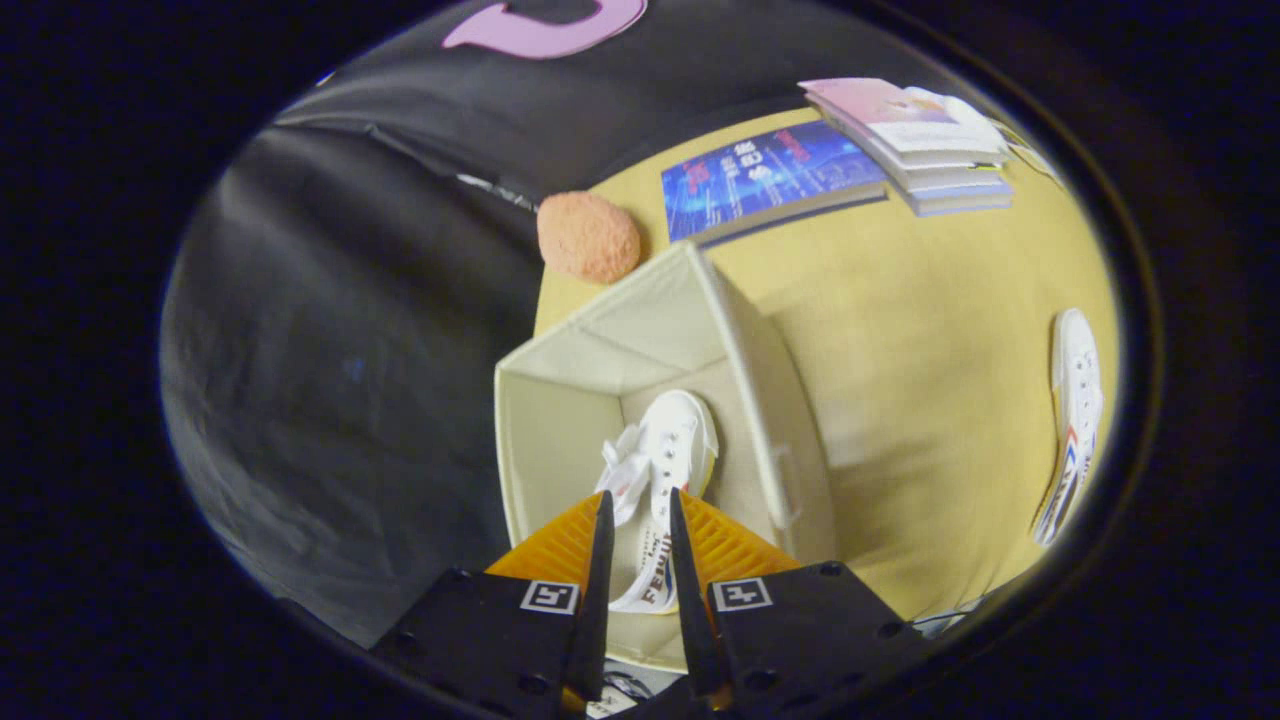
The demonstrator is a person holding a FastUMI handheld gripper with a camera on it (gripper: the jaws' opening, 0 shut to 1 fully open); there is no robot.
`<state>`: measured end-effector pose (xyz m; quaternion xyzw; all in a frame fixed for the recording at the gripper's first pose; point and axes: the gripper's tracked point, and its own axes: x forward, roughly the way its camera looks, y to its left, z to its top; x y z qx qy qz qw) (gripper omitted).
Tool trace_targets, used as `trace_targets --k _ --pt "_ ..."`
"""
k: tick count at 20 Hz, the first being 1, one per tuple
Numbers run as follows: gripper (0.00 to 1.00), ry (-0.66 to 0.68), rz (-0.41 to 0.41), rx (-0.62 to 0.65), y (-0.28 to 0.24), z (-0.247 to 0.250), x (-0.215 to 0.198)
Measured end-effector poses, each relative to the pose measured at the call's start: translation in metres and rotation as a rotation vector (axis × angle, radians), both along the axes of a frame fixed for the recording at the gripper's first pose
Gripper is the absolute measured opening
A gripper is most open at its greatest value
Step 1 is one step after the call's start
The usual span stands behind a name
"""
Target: Open the storage box then place both shoes into the box .Put the left shoe in first, then the right shoe, with the right side of both shoes facing outward in a uniform manner.
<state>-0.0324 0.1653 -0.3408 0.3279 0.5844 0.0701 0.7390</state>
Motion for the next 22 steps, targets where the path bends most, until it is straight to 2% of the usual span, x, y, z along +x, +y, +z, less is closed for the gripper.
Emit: trace_targets --k 4,9,12,15,20,22 --pt "0.34 -0.096 -0.162 -0.027 -0.078 0.021 0.031" --pt "0.34 -0.126 -0.317 -0.114 -0.188 0.014 0.03" --pt "0.34 -0.106 -0.383 -0.181 -0.247 0.0 0.005" --pt "0.34 -0.045 -0.42 -0.259 -0.293 -0.024 -0.037" --pt "0.35 0.073 -0.444 -0.341 -0.325 -0.06 -0.111" --pt "0.35 0.1 -0.448 -0.375 -0.331 -0.072 -0.129"
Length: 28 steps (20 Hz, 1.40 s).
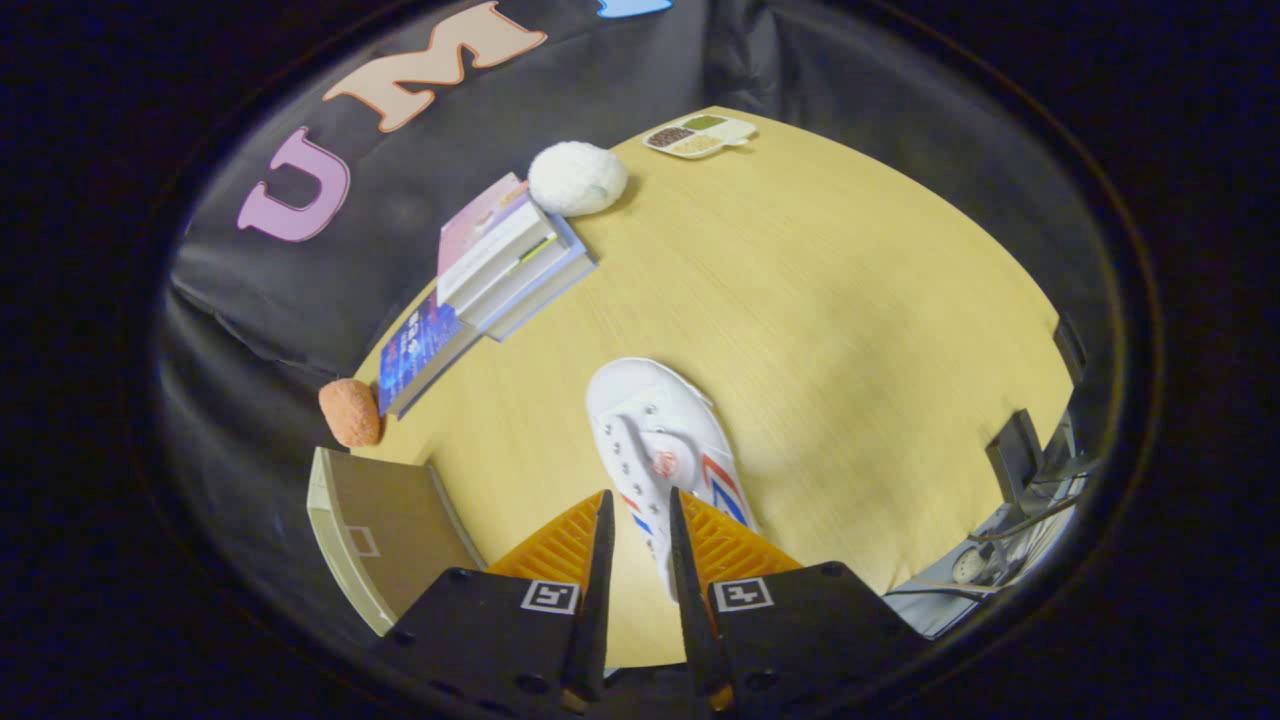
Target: Open the storage box then place both shoes into the box .Put the left shoe in first, then the right shoe, with the right side of both shoes facing outward in a uniform manner.
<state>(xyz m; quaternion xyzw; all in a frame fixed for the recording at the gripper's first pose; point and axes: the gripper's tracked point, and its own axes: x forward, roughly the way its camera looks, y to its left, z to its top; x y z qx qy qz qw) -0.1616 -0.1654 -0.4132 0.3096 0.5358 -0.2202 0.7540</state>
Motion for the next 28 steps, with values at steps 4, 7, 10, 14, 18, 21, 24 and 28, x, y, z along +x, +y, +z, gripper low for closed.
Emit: trace_targets --k 4,7,10,14,18,21,24,28 --pt "0.37 0.041 0.006 -0.054 -0.016 -0.015 -0.017" --pt "0.37 0.073 0.03 -0.074 -0.022 -0.031 -0.021" --pt "0.37 0.099 0.045 -0.077 -0.023 -0.045 -0.02" --pt "0.43 0.136 0.041 -0.067 -0.024 -0.066 -0.019" --pt "0.42 0.115 0.012 -0.012 -0.018 -0.067 -0.015" --pt "0.24 0.117 0.01 0.003 -0.02 -0.066 -0.014" --pt "0.09 0.09 -0.039 0.077 -0.008 -0.058 -0.018" --pt "0.04 0.029 -0.139 0.184 0.011 -0.057 -0.015"
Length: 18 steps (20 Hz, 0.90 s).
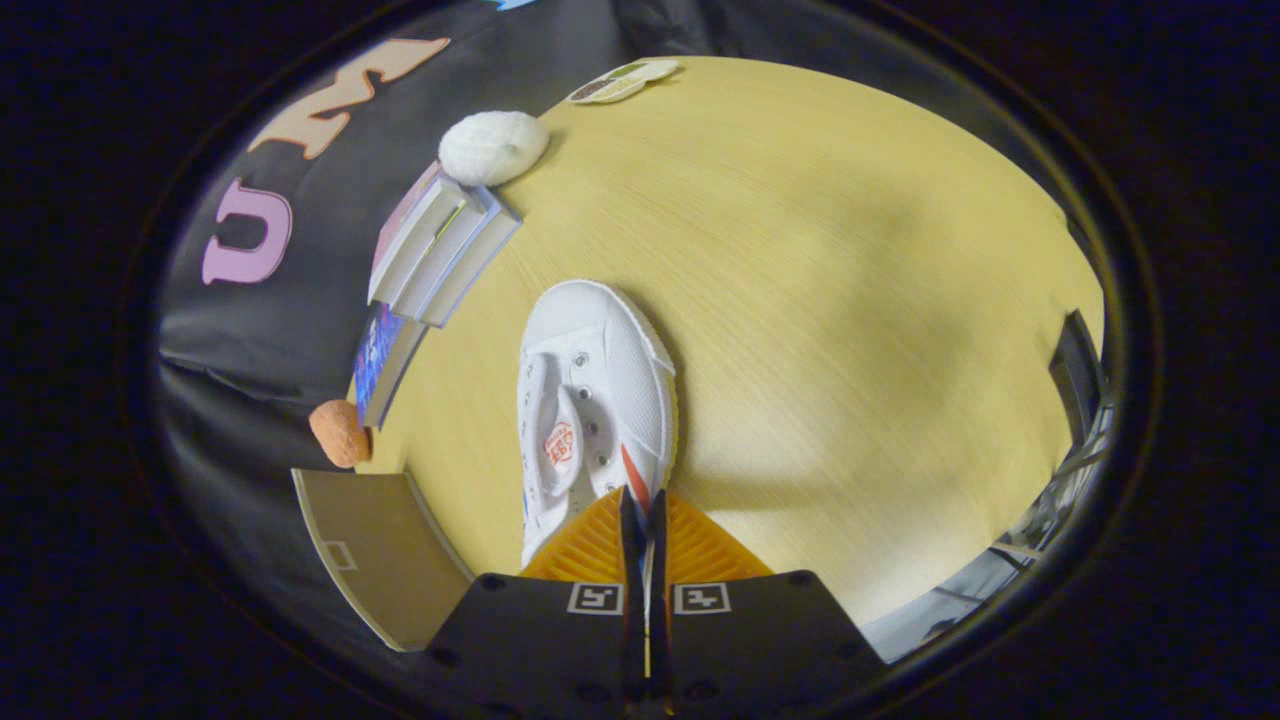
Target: Open the storage box then place both shoes into the box .Put the left shoe in first, then the right shoe, with the right side of both shoes facing outward in a uniform manner.
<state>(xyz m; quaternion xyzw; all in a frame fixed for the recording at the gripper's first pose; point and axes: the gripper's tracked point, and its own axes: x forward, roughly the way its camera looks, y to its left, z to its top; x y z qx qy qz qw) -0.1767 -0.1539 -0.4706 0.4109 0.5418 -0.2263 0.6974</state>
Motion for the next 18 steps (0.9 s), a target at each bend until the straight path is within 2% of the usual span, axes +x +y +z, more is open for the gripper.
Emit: trace_targets --k 10,13,18 --pt "0.04 -0.165 -0.016 0.141 0.044 0.048 0.053" --pt "0.04 -0.241 0.045 0.159 0.065 0.083 0.082" --pt "0.04 -0.394 0.212 0.208 0.129 0.155 0.134"
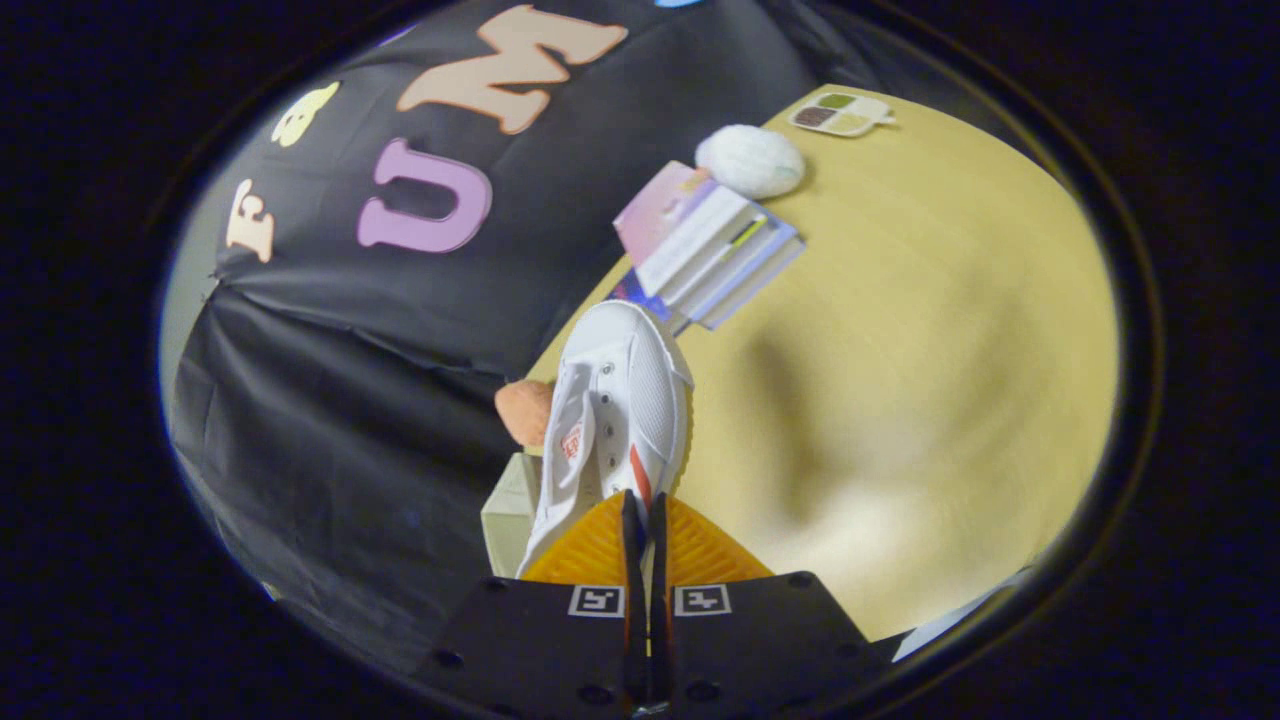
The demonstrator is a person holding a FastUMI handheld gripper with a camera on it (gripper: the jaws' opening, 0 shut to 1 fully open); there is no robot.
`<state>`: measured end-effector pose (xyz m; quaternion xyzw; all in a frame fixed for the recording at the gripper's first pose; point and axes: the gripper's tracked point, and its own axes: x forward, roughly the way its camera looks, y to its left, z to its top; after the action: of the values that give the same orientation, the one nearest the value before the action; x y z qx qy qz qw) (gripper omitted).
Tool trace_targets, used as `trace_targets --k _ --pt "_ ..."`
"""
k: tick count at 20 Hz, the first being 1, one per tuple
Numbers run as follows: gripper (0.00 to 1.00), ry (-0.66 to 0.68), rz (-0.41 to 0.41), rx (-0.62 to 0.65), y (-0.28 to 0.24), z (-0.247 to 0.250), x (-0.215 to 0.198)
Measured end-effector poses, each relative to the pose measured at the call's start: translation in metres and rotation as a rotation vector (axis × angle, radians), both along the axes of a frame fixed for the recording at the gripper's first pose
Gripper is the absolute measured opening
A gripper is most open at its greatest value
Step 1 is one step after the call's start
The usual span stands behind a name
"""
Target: Open the storage box then place both shoes into the box .Put the left shoe in first, then the right shoe, with the right side of both shoes facing outward in a uniform manner.
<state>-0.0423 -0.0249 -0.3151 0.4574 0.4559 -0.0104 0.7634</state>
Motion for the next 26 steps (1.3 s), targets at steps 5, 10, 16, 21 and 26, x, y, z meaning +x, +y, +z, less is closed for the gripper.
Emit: trace_targets --k 5,10,16,21,26 --pt "0.04 -0.076 0.172 0.085 0.091 0.037 0.025" --pt "0.04 -0.017 0.336 0.093 0.164 0.023 0.009" --pt "0.03 -0.001 0.388 0.096 0.196 0.013 0.008" --pt "0.03 -0.013 0.38 0.079 0.189 0.013 0.019" --pt "0.03 -0.025 0.358 0.074 0.181 0.017 0.023"
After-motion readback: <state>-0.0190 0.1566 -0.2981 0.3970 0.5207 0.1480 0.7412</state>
